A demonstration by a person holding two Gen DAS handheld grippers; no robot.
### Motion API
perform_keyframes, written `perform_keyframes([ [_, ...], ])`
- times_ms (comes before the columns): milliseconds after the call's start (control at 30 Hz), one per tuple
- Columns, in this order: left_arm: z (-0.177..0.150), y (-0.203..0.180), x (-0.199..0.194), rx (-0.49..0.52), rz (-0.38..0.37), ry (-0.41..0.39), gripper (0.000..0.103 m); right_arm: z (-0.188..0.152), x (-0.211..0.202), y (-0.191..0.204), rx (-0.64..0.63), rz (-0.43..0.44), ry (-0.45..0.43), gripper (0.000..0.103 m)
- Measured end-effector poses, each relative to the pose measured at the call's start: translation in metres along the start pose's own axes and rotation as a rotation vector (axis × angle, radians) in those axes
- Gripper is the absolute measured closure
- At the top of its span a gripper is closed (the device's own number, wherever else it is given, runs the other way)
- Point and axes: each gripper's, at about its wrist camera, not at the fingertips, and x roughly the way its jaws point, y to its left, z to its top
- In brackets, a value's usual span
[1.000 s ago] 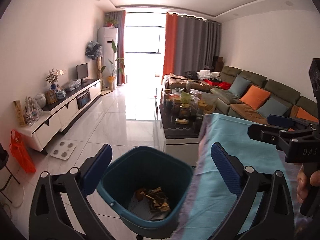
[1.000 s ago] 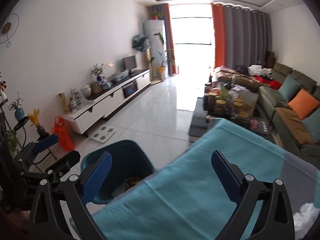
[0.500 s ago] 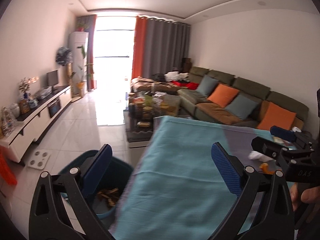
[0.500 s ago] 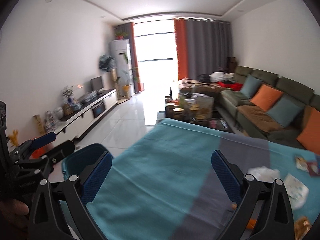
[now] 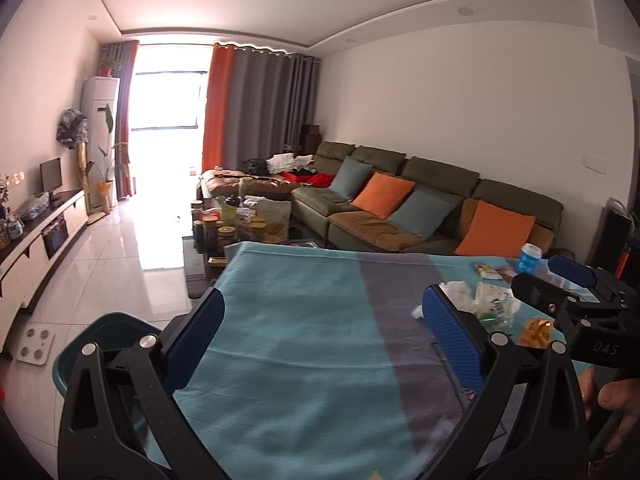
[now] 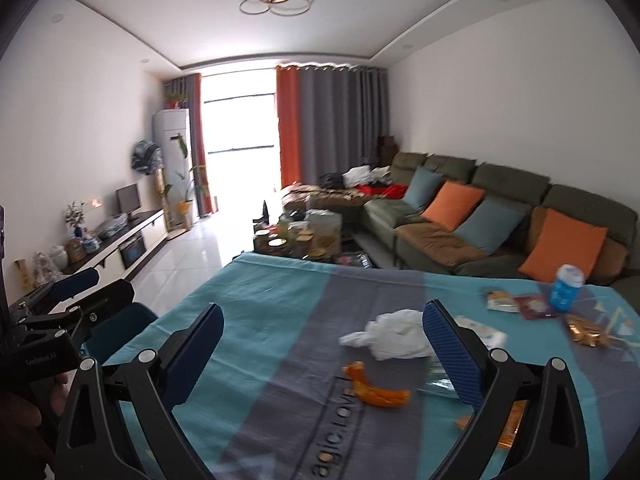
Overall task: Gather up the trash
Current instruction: 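Move both open tools back over the table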
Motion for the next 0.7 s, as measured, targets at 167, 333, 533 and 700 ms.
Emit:
perform_keyframes([
  [167, -0.003, -0.014, 0.001, 0.011, -0.047, -0.008, 0.006, -0.01, -0.024, -0.012, 0.007, -0.061, -0.049, 0.007],
  [333, -0.007, -0.029, 0.001, 0.021, -0.096, -0.011, 0.006, -0.02, -0.039, -0.025, 0.06, -0.121, -0.066, 0.007],
  [533, -0.008, -0.042, 0.001, 0.044, -0.145, -0.016, 0.006, -0.032, -0.052, -0.041, 0.077, -0.205, -0.063, 0.007],
  [700, -0.009, -0.047, 0.002, 0.044, -0.166, -0.02, 0.006, -0.04, -0.056, -0.053, 0.1, -0.249, -0.044, 0.007],
])
